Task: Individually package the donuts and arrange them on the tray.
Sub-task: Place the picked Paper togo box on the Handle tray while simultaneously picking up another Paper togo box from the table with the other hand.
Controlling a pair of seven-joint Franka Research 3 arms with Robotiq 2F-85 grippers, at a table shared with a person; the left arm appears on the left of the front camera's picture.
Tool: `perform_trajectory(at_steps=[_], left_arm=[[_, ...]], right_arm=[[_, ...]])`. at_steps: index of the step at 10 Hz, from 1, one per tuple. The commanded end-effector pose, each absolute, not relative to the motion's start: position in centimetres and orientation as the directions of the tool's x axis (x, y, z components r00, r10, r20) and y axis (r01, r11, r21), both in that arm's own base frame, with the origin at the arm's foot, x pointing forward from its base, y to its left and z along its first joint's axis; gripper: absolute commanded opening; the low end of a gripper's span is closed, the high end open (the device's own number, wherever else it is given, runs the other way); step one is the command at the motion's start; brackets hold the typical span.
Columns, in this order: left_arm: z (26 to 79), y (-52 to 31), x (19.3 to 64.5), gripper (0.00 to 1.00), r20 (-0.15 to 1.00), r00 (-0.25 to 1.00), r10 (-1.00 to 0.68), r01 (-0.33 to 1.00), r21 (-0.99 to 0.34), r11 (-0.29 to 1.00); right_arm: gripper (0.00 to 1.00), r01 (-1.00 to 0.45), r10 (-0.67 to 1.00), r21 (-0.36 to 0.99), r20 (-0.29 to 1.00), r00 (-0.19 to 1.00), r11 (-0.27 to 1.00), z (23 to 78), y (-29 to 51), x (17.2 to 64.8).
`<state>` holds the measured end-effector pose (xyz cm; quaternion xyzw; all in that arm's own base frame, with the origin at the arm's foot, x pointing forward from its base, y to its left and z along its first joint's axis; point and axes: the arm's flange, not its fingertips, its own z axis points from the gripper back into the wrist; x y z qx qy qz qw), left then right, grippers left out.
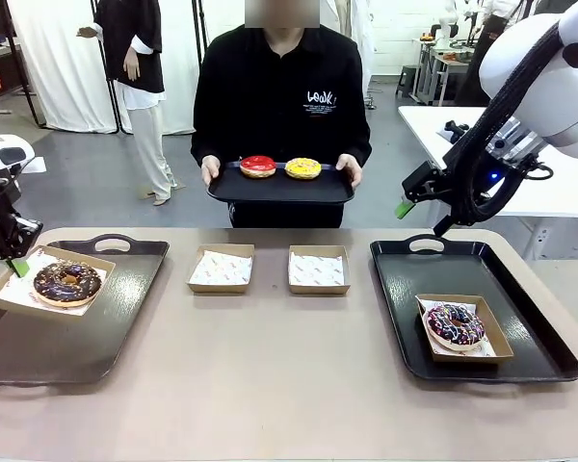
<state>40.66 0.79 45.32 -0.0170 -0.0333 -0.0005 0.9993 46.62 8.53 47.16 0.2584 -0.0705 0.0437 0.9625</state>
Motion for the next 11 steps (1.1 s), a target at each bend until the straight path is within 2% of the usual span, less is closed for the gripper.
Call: perform_trajectory(at_steps=[1,3,5,7,9,11], left_arm=[[45.3,0.8,40.7,0.01,0.067,0.998,0.000,0.002,-0.034,0.999],[45.0,1.7,39.7,0.01,0.108,0.994,-0.003,0.001,0.018,1.000],[44.0,1.6,38.8,0.01,0.119,0.992,-0.035,0.024,0.093,0.995],[42.8,0.9,38.0,0.01,0.111,0.990,-0.081,0.061,0.174,0.983],[42.1,0.9,37.2,0.01,0.110,0.988,-0.109,0.089,0.172,0.981],[42.1,1.4,37.1,0.01,0.122,0.990,-0.068,0.055,0.107,0.993]], right_arm=[[1.00,-0.121,0.048,0.491,0.158,0.986,0.863,47.2,8.5,46.6],[1.00,0.001,-0.040,0.415,0.085,0.996,0.910,48.3,12.1,49.0],[1.00,0.049,-0.067,0.303,0.049,0.997,0.952,48.9,17.0,50.7],[1.00,0.052,-0.068,0.192,0.076,0.995,0.980,50.1,22.3,51.9],[1.00,0.066,-0.071,0.120,0.035,0.997,0.991,49.6,25.2,54.5],[1.00,0.039,-0.040,0.143,0.003,0.999,0.989,46.9,26.0,56.5]])
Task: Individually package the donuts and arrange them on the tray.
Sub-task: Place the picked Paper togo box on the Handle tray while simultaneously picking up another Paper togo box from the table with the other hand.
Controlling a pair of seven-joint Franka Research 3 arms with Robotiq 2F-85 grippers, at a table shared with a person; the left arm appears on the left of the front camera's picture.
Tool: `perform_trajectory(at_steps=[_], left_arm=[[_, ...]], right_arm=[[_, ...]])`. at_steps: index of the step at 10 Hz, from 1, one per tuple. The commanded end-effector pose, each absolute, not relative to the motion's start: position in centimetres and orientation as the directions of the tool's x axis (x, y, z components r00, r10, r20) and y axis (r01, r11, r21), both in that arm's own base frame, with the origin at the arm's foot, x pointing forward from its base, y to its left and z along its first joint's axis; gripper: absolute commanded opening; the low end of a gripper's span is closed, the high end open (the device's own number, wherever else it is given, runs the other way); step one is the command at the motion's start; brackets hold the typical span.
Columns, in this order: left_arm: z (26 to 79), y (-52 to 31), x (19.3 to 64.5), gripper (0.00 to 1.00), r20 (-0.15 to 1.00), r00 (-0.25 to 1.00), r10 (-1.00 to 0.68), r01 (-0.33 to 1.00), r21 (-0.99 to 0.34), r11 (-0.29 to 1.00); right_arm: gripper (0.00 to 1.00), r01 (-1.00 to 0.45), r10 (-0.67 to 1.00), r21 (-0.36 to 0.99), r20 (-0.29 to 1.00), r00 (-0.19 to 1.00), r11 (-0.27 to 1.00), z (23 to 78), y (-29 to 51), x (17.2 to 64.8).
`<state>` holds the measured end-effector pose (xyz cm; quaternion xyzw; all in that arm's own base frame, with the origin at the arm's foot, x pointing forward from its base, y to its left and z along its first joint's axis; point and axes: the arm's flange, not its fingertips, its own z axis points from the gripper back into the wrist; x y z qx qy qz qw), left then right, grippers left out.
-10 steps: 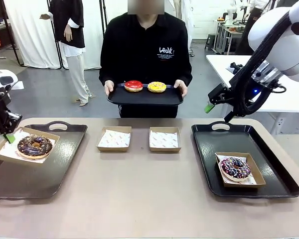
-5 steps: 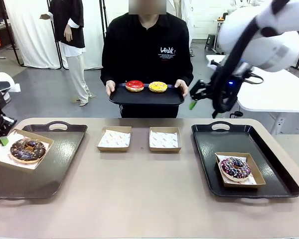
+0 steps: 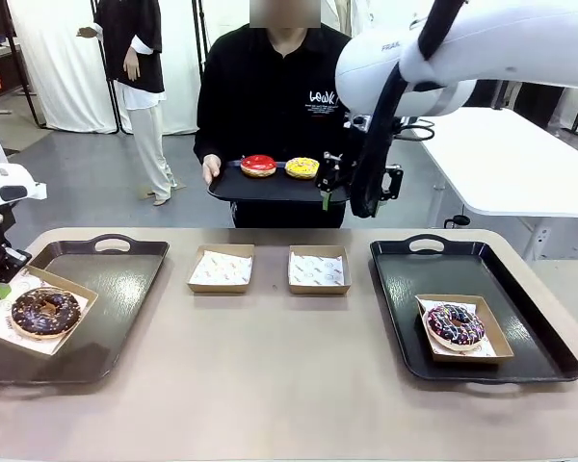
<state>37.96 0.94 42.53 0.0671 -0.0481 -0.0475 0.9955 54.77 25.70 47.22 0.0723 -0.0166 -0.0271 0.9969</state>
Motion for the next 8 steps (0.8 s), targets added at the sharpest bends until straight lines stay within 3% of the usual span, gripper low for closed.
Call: perform_trajectory(at_steps=[1,4,6,8], left_arm=[[42.0,1.5,37.1,0.01,0.119,0.991,-0.055,0.044,0.093,0.995],[41.6,0.6,37.1,0.01,0.096,0.995,0.017,-0.023,0.059,0.998],[41.3,0.4,37.2,0.01,0.085,0.996,0.039,-0.044,0.053,0.998],[41.4,0.4,37.2,0.01,0.091,0.994,0.064,-0.067,0.031,0.997]], right_arm=[[1.00,-0.044,0.044,0.138,0.006,0.999,0.989,45.2,25.9,56.6],[1.00,-0.225,0.220,0.166,0.050,0.974,0.960,41.4,26.1,55.9],[1.00,-0.256,0.248,0.164,0.071,0.966,0.953,39.8,26.3,55.3],[1.00,-0.199,0.189,0.147,0.076,0.979,0.969,38.3,26.1,54.9]])
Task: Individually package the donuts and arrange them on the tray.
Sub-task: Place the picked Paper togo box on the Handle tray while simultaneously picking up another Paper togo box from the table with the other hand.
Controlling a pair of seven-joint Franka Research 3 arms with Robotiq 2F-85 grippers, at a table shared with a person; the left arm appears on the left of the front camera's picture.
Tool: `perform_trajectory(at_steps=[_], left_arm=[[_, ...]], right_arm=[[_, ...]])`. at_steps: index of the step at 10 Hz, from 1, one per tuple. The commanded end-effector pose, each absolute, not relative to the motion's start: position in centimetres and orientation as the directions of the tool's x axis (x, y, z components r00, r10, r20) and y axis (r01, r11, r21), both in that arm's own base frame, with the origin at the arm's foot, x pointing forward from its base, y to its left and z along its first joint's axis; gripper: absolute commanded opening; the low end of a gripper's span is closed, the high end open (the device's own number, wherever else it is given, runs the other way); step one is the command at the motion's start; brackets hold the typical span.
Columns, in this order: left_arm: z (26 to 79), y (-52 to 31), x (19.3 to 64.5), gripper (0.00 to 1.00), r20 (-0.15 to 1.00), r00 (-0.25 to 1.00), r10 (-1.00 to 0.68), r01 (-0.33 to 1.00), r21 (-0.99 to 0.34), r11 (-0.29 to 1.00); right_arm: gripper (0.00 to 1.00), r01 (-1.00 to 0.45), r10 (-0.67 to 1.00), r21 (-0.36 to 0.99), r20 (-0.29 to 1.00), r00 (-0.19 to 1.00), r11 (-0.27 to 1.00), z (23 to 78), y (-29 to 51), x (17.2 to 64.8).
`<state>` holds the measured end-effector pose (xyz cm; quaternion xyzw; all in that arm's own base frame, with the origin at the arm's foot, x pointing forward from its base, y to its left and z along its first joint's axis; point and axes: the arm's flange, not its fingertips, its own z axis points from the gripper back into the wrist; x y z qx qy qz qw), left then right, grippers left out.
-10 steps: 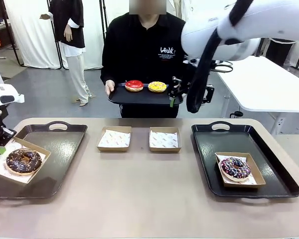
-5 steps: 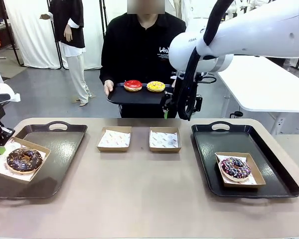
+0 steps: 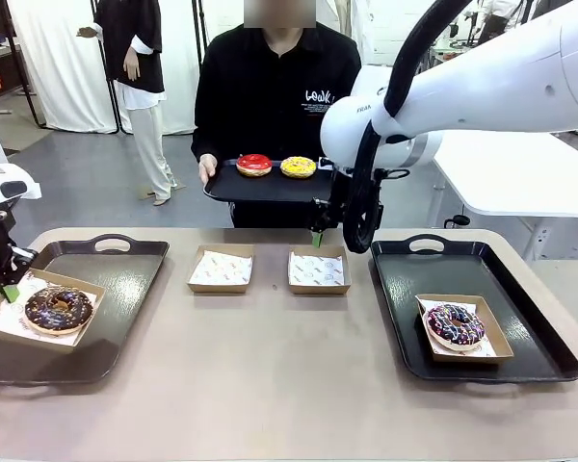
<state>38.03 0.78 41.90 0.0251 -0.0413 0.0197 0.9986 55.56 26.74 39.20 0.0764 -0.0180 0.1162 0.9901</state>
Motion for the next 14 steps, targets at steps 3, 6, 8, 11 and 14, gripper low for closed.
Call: perform_trajectory(at_steps=[3,6,8,11,14], left_arm=[[41.2,0.3,37.2,0.01,0.094,0.993,0.072,-0.073,0.009,0.997],[41.1,-0.3,37.4,0.01,0.101,0.994,0.051,-0.052,0.008,0.999],[41.9,0.6,38.1,0.01,0.083,0.994,0.066,-0.067,0.012,0.998],[41.9,0.6,38.1,0.01,0.083,0.994,0.066,-0.067,0.012,0.998],[41.4,0.0,38.0,0.01,0.107,0.990,0.089,-0.090,0.004,0.996]], right_arm=[[1.00,-0.139,0.125,0.145,0.099,0.987,0.980,36.5,26.0,54.2],[1.00,-0.114,0.099,0.132,0.115,0.988,0.985,35.8,25.2,53.9],[1.00,-0.149,0.137,0.151,0.091,0.986,0.977,36.0,25.7,54.7],[1.00,-0.149,0.137,0.151,0.091,0.986,0.977,36.0,25.7,54.7],[1.00,-0.142,0.129,0.151,0.094,0.987,0.978,35.9,25.6,54.7]])
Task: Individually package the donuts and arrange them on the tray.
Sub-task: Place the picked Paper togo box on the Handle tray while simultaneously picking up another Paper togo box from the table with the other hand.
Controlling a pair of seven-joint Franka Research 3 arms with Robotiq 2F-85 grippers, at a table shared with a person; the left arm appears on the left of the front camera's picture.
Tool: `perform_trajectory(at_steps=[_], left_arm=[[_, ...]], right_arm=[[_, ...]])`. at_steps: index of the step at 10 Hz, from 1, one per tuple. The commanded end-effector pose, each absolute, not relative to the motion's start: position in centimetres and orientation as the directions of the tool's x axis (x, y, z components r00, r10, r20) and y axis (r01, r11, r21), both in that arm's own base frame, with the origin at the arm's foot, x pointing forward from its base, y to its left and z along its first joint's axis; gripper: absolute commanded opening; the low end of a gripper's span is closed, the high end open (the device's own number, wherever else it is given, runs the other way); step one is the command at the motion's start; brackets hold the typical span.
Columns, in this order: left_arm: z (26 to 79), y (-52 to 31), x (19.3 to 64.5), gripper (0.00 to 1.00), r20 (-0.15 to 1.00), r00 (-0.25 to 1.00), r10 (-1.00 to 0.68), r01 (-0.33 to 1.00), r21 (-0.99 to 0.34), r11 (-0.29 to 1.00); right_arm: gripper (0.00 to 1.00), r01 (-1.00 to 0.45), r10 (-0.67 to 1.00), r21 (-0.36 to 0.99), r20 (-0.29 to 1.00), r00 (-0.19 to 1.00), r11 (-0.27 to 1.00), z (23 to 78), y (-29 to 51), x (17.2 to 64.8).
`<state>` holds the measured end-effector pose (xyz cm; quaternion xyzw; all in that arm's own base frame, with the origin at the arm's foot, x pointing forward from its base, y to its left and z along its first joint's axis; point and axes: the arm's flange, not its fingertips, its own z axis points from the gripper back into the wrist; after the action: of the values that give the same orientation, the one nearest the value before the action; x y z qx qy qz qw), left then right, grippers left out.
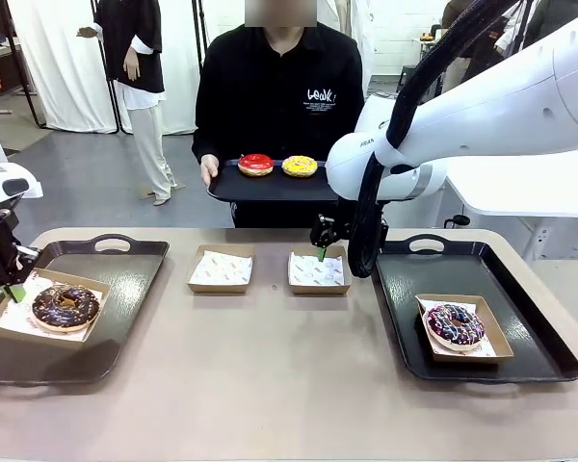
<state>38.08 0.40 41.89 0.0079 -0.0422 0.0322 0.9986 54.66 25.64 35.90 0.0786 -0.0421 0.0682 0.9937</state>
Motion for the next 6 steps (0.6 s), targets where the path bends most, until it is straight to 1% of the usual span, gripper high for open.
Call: perform_trajectory(at_steps=[1,4,6], left_arm=[[41.1,-0.1,37.7,0.01,0.131,0.985,0.109,-0.110,-0.002,0.994],[40.0,-1.2,37.0,0.01,0.171,0.977,0.130,-0.131,-0.001,0.991],[39.2,-1.7,36.9,0.01,0.158,0.981,0.112,-0.117,0.019,0.993]], right_arm=[[1.00,-0.091,0.075,0.135,0.117,0.990,0.987,35.5,25.7,54.8],[1.00,-0.034,0.013,0.118,0.170,0.985,0.992,35.0,26.3,54.6],[1.00,-0.053,0.042,0.059,0.179,0.983,0.997,34.5,27.2,54.5]])
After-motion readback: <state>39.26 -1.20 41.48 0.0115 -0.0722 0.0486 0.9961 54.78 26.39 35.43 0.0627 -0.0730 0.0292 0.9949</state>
